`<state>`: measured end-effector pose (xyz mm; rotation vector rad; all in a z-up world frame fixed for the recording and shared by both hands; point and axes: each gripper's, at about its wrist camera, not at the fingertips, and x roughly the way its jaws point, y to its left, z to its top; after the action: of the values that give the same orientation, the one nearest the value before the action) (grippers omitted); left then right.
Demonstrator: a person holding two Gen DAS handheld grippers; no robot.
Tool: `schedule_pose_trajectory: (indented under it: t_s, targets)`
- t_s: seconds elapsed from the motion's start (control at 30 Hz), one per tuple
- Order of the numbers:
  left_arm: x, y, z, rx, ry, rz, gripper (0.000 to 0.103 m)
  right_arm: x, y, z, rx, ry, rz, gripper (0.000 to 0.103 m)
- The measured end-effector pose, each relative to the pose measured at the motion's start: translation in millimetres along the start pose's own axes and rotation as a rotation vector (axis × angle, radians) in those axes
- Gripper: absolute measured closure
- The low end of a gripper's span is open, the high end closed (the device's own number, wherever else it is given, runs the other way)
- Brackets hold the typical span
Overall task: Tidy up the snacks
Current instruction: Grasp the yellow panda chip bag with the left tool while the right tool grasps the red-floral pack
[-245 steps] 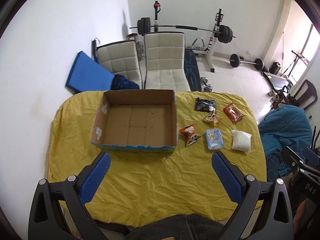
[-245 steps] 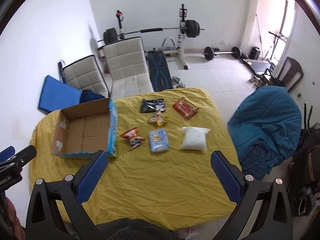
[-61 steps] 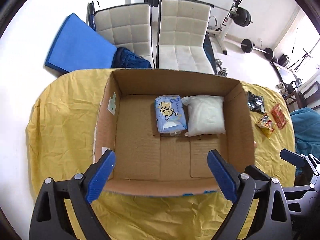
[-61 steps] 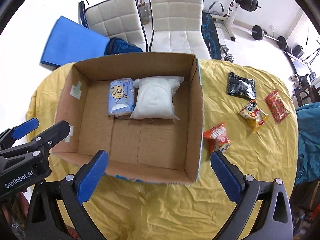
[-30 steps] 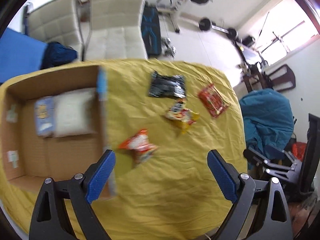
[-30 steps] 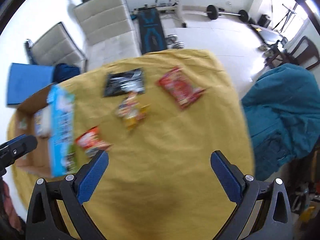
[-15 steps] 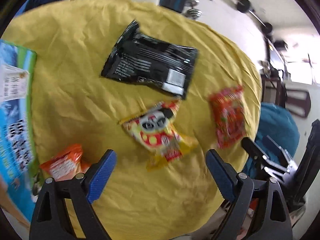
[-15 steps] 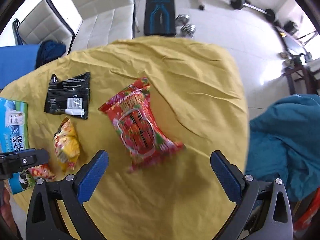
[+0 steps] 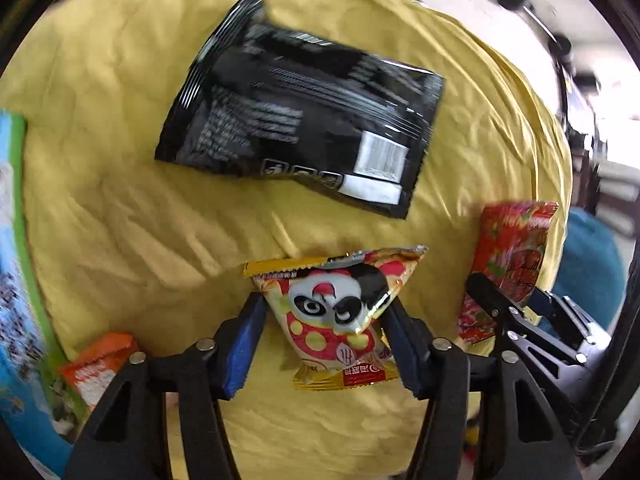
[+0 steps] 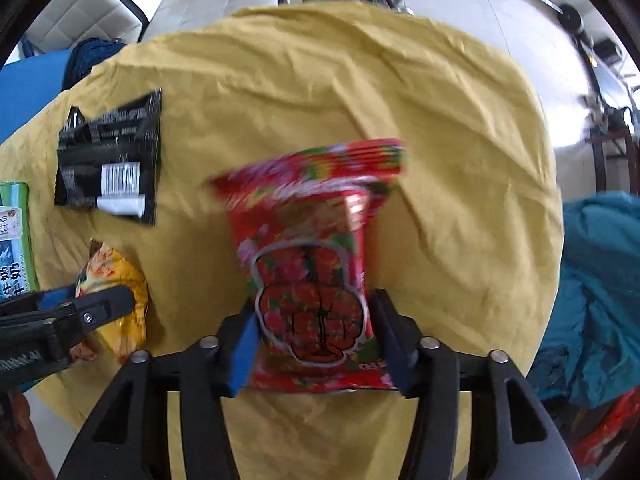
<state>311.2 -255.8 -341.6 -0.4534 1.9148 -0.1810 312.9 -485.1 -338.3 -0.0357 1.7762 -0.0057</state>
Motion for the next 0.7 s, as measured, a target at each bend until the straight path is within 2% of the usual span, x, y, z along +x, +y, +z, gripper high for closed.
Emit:
schedule_pose_trajectory:
  t_s: [0.07, 0.23, 0.3, 0.5, 0.53, 0.7]
  targets:
    - [-3.4, -9.9, -8.3, 0.067, -0.033, 0.051, 0.056, 0.3, -1.7, -11.3, 0.03, 0.024, 0.021, 0.05]
    - [-7.1, -37.2, -49.3, 0.334, -0.122, 0.266, 0.058, 0.2, -3.4, -45.0, 0.085, 0.048, 0.092, 0.051]
    - [-2.5, -37.6, -61.8, 0.375, -0.129, 0.305, 0.057, 1.8, -2.8, -55.4, 0.106, 0.047, 0.1, 0.051]
    - [11.7, -28.8, -75.6, 0.365, -0.116, 0.309, 0.054, 11.7, 13.8, -58.3, 0.122, 0.019, 0.039, 0.051]
    - [13.0, -29.4, -76.5, 0.364, -0.116, 0.31, 0.054, 10.6, 16.6, -68.1, 0.124, 0.019, 0.03, 0.051]
    - [20.7, -24.2, -81.7, 0.347, -0.103, 0.311, 0.054, 19.9, 27.4, -63.5, 0.141, 0.008, -0.009, 0.05]
